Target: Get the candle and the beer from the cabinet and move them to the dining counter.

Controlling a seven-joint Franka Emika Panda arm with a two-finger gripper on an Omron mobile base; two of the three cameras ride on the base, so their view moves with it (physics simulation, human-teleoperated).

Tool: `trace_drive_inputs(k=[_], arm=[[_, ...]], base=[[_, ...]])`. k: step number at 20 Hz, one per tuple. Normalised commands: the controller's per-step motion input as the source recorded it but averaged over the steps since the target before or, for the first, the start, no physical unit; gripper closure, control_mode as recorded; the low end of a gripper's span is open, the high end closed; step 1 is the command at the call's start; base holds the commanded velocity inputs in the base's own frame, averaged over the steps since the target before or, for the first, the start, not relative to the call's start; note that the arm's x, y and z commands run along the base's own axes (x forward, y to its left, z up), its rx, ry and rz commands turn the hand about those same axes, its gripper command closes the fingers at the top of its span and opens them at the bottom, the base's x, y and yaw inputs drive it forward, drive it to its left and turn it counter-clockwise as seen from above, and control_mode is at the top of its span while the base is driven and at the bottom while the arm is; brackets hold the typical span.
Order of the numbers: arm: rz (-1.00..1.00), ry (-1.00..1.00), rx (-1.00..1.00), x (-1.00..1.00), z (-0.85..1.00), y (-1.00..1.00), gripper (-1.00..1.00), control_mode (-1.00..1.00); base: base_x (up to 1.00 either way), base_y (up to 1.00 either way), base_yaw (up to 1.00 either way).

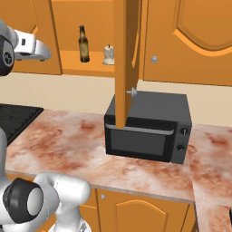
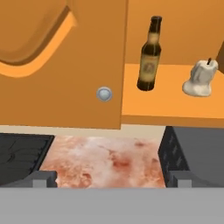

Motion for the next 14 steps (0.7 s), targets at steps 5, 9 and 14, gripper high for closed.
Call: trace_drive_inputs(k=[5, 9, 14], arm=[[0.00, 0.00, 0.00, 0.32, -0.12, 0.00, -1.00, -1.00], [0.00, 0.00, 0.00, 0.29, -0.18, 0.02, -1.00, -1.00], [0.00, -0.03, 0.00, 0.37, -0.09, 0.03, -1.00, -1.00]], base=[[0.00, 0.00, 0.00], [0.00, 0.00, 0.00], [0.00, 0.00, 0.00]])
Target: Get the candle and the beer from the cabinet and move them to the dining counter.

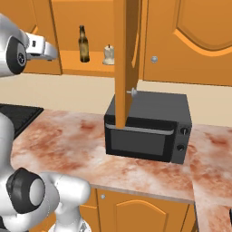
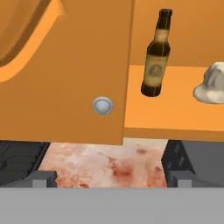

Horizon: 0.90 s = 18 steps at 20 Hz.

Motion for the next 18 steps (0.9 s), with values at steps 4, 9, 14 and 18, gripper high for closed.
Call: trace_drive_inputs(k=[4, 9, 14, 18], arm=[[0.00, -0.02, 0.00, 0.46, 0.05, 0.00, -1.00, -1.00], [0.00, 0.00, 0.00, 0.39, 0.06, 0.11, -1.00, -1.00], [0.00, 0.00, 0.00, 0.25, 0.02, 0.24, -1.00, -1.00], [0.00, 0.00, 0.00, 0.19, 0.00, 0.17, -1.00, -1.00]], base=[[0.00, 0.00, 0.00], [0.00, 0.00, 0.00], [0.00, 0.00, 0.00], [0.00, 0.00, 0.00]])
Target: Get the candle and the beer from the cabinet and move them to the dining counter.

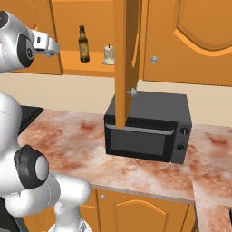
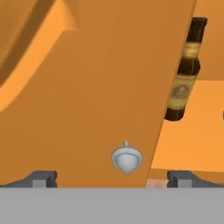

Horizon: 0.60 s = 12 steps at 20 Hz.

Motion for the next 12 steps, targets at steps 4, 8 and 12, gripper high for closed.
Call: trace_drive_inputs(k=[4, 8, 12], arm=[[0.00, 0.00, 0.00, 0.15, -0.02, 0.00, -1.00, -1.00], [0.00, 0.00, 0.00, 0.14, -0.10, 0.00, -1.00, -1.00], [0.00, 0.00, 0.00, 0.12, -0.15, 0.04, -1.00, -1.00]], base=[[0.00, 0.00, 0.00], [0.00, 0.00, 0.00], [0.00, 0.00, 0.00]])
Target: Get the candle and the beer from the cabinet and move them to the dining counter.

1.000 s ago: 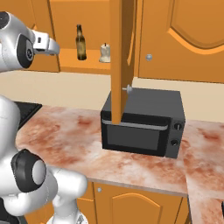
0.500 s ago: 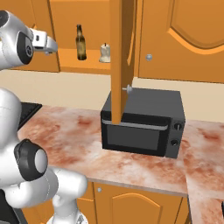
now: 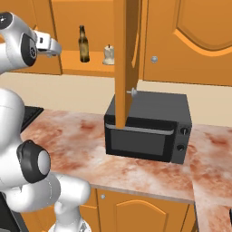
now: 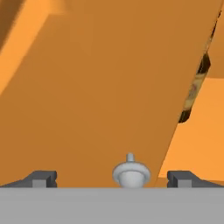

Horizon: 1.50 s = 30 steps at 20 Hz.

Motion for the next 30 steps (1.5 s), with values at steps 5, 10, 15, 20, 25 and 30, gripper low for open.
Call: trace_drive_inputs(k=[5, 10, 15, 20, 25, 30], arm=[[0.00, 0.00, 0.00, 0.17, -0.13, 0.00, -1.00, -1.00], [0.00, 0.00, 0.00, 0.22, 0.00, -0.12, -1.00, -1.00], [0.00, 0.00, 0.00, 0.24, 0.00, -0.02, -1.00, -1.00], [-0.01, 0.00, 0.00, 0.18, 0.00, 0.09, 1.00, -1.00], [0.00, 0.00, 0.00, 0.20, 0.00, -0.01, 1.00, -1.00], [0.00, -0.03, 0.00, 0.14, 0.00, 0.05, 1.00, -1.00]], base=[[0.00, 0.00, 0.00], [0.00, 0.00, 0.00], [0.00, 0.00, 0.00], [0.00, 0.00, 0.00], [0.00, 0.00, 0.00], [0.00, 0.00, 0.00]])
